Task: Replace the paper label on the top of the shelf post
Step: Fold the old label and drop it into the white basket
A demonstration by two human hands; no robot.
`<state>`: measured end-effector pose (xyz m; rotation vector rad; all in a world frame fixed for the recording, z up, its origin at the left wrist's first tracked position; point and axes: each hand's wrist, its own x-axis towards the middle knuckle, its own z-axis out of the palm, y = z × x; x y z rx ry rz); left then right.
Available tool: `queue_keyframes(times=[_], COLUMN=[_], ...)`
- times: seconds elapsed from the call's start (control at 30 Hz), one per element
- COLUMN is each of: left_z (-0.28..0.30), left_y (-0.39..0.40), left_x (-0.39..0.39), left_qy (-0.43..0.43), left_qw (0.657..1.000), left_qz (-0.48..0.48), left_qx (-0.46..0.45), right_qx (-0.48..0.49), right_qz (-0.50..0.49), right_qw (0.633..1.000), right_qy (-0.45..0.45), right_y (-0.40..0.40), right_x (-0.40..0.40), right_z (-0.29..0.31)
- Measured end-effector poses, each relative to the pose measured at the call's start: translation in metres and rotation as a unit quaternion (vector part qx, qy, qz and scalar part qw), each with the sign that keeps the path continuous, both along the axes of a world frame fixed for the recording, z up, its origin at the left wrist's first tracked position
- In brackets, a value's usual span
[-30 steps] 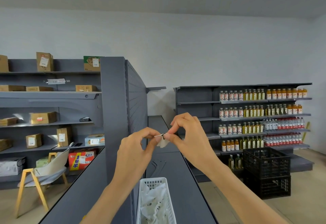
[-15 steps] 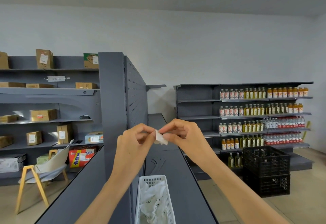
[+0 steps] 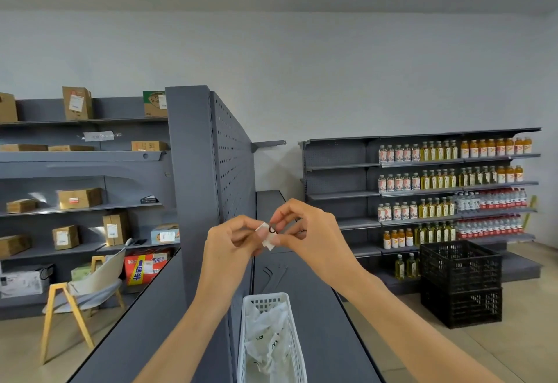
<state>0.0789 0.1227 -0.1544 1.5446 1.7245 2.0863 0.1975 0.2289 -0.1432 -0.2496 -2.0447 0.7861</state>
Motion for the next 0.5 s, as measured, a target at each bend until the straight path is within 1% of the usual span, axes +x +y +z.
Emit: queue_keyframes(times=[0.07, 0.1, 0.13, 0.17, 0.2, 0.23, 0.3, 0.33, 0.37, 0.43, 0.5], left_z=[-0.004, -0.007, -0.011, -0.016, -0.021, -0.028, -0.045, -0.055, -0.066, -0.087, -0.104], left_y=[0.002, 0.003, 0.004, 0.004, 0.005, 0.006, 0.005, 0.006, 0.008, 0.011, 0.015], left_x=[-0.003, -0.004, -0.006, -0.007, -0.007, -0.008, -0.008, -0.007, -0.005, -0.002, -0.002], left_qy=[0.004, 0.022, 0.058, 0.108, 0.161, 0.210, 0.280, 0.322, 0.371, 0.445, 0.477], left_qw=[1.000, 0.999, 0.996, 0.988, 0.974, 0.956, 0.919, 0.895, 0.863, 0.804, 0.772], left_qz=[0.008, 0.019, 0.044, 0.089, 0.139, 0.182, 0.223, 0.228, 0.231, 0.231, 0.225], left_qx=[-0.019, -0.033, -0.046, -0.060, -0.075, -0.096, -0.167, -0.210, -0.256, -0.320, -0.355], right_qx=[0.009, 0.016, 0.022, 0.025, 0.024, 0.022, 0.018, 0.020, 0.024, 0.039, 0.056], right_qz=[-0.014, -0.027, -0.039, -0.048, -0.055, -0.055, -0.045, -0.045, -0.046, -0.040, -0.041], right_qw=[1.000, 0.999, 0.999, 0.998, 0.997, 0.996, 0.987, 0.980, 0.973, 0.963, 0.952], right_qy=[-0.013, -0.016, -0.019, -0.026, -0.042, -0.071, -0.155, -0.192, -0.223, -0.265, -0.298], right_y=[0.003, 0.005, 0.006, 0.008, 0.010, 0.013, 0.021, 0.025, 0.029, 0.034, 0.036], right_x=[0.001, 0.001, 0.000, -0.001, -0.002, -0.003, -0.009, -0.011, -0.015, -0.025, -0.035], right_z=[-0.004, -0.007, -0.011, -0.014, -0.018, -0.022, -0.037, -0.047, -0.058, -0.087, -0.114])
